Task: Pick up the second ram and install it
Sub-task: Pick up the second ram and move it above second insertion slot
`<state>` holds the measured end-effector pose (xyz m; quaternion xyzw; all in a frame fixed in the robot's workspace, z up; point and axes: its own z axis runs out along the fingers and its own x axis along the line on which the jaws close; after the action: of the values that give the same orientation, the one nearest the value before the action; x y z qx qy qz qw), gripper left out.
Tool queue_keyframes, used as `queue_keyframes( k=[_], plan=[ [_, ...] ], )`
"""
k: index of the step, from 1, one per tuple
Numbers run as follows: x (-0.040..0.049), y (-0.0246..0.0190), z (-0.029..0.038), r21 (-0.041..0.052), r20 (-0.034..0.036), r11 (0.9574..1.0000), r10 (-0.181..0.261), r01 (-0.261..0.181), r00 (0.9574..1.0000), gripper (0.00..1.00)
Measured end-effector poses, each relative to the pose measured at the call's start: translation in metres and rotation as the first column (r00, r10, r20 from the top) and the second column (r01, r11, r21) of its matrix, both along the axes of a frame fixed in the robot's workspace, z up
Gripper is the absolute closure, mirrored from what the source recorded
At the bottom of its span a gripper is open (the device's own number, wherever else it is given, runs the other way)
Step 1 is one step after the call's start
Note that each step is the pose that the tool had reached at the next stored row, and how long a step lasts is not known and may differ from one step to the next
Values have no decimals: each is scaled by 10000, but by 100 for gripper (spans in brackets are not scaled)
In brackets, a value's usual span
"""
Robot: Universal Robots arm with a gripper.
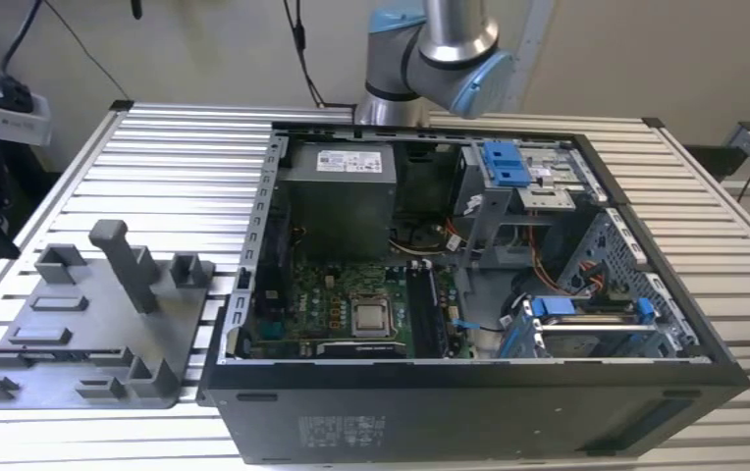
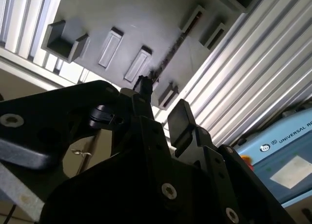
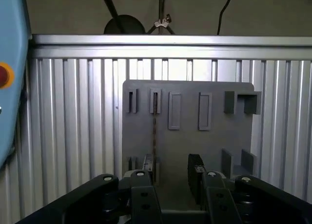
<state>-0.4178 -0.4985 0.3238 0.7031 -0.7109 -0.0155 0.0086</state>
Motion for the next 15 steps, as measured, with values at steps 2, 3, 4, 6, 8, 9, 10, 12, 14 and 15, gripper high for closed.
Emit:
queue_keyframes(
  k=[2, 3, 4, 6, 8, 9, 10, 12, 14, 15],
  plan=[
    [0, -1, -5, 32, -2, 10000, 1, -1, 10000, 58],
    [0, 0, -5, 33, -2, 10000, 1, -1, 10000, 58],
    [0, 0, -6, 34, -1, 10000, 1, -1, 10000, 58],
    [0, 1, -9, 33, 0, 10000, 0, 0, 10000, 58],
    [1, 6, -17, 18, 8, 10000, 1, -1, 10000, 58],
    [1, 7, -19, 15, 23, 10000, 2, -2, 10000, 58],
    [1, 8, -22, 15, 33, 10000, 1, -1, 10000, 58],
    [1, 8, -36, 17, 42, 10000, 2, -2, 10000, 58],
    [0, 8, -53, 16, 48, 10000, 6, -6, 10000, 58],
    [0, 9, -63, 15, 50, 10000, 9, -9, 10000, 58]
  ],
)
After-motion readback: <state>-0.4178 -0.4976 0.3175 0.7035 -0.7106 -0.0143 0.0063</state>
